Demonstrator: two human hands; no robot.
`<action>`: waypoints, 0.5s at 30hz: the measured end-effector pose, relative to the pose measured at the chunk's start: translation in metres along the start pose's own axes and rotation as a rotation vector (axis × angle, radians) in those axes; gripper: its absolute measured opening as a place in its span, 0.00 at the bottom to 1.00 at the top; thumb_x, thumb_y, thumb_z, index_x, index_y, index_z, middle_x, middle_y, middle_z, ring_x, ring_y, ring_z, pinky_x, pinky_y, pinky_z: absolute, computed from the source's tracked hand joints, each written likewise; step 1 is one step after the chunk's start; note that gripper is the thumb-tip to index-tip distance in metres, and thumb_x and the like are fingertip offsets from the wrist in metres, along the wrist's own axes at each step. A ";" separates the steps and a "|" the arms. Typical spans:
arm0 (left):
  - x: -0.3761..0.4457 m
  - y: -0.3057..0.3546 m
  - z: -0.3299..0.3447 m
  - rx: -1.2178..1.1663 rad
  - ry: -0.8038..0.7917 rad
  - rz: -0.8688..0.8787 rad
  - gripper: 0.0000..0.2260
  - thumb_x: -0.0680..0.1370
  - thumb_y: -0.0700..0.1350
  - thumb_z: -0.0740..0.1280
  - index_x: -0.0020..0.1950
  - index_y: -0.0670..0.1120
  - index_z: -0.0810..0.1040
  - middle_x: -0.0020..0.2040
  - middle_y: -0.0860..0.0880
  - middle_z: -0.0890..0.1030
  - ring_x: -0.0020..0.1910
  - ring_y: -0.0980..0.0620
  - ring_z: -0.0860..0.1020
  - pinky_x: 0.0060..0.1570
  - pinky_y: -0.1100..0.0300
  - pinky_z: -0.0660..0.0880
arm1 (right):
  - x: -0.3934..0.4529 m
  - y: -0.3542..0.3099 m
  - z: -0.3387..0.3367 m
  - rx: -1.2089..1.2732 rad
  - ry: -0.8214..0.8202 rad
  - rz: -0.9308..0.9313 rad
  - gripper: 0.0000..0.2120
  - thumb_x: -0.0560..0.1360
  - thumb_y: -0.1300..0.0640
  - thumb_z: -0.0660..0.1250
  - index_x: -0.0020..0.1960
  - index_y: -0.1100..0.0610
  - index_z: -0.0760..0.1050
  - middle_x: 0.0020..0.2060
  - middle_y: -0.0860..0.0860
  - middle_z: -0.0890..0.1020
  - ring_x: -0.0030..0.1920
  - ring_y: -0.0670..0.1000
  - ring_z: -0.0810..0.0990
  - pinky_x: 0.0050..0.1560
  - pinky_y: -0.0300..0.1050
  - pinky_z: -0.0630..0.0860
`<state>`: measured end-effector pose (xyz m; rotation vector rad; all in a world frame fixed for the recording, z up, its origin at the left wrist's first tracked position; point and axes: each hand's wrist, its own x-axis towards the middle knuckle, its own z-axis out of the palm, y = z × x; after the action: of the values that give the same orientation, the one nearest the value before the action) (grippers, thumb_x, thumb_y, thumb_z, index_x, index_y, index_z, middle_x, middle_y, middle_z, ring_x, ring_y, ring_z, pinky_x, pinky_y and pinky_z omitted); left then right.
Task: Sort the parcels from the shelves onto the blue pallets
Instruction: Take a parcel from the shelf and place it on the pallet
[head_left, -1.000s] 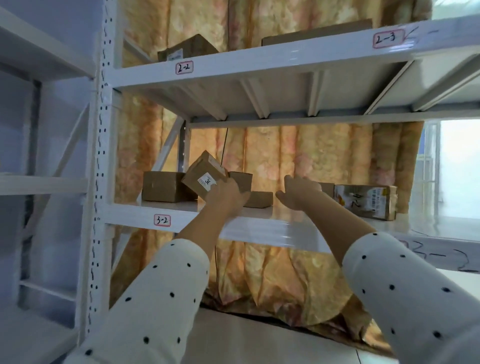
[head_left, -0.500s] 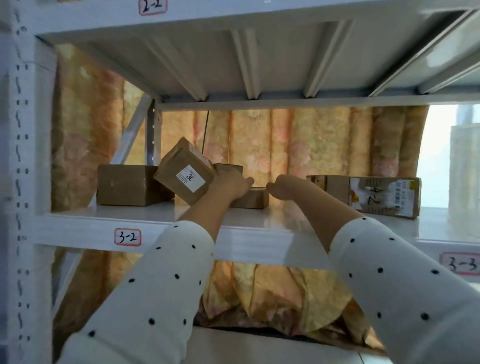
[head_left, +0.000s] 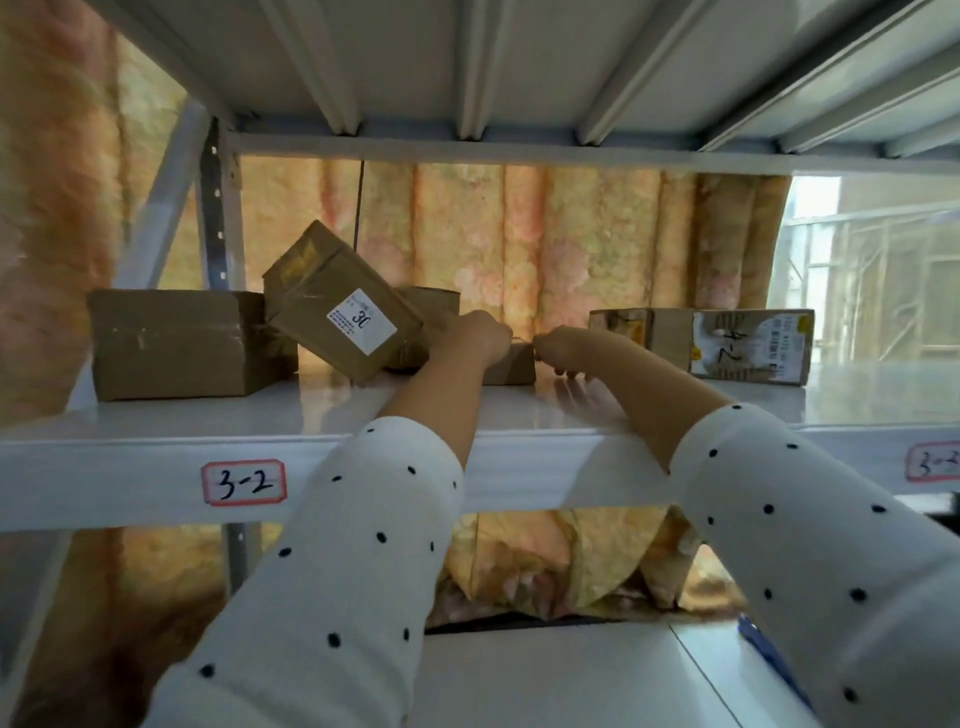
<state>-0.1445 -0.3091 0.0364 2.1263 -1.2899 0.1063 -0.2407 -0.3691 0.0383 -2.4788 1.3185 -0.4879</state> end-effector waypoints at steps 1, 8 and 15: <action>0.001 0.000 0.000 -0.017 0.001 -0.010 0.15 0.82 0.46 0.54 0.54 0.36 0.73 0.54 0.39 0.72 0.52 0.42 0.72 0.46 0.56 0.67 | -0.001 0.001 0.001 0.031 -0.005 0.017 0.22 0.82 0.53 0.47 0.68 0.64 0.67 0.52 0.60 0.76 0.44 0.56 0.73 0.45 0.45 0.69; -0.001 0.001 0.000 -0.214 -0.029 -0.062 0.11 0.80 0.46 0.61 0.55 0.39 0.72 0.46 0.42 0.75 0.51 0.42 0.75 0.43 0.57 0.67 | -0.016 0.006 0.000 0.216 0.025 0.031 0.24 0.81 0.47 0.49 0.63 0.62 0.74 0.55 0.58 0.81 0.53 0.57 0.77 0.53 0.48 0.70; -0.022 0.006 -0.014 -0.500 -0.055 -0.150 0.30 0.74 0.43 0.72 0.70 0.35 0.64 0.60 0.40 0.75 0.59 0.43 0.75 0.53 0.54 0.75 | -0.031 0.010 -0.007 0.301 0.049 -0.063 0.22 0.79 0.48 0.59 0.61 0.65 0.74 0.50 0.58 0.80 0.48 0.53 0.76 0.45 0.44 0.73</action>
<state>-0.1572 -0.2865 0.0419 1.7902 -1.0468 -0.3096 -0.2668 -0.3494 0.0361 -2.2757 1.0954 -0.7100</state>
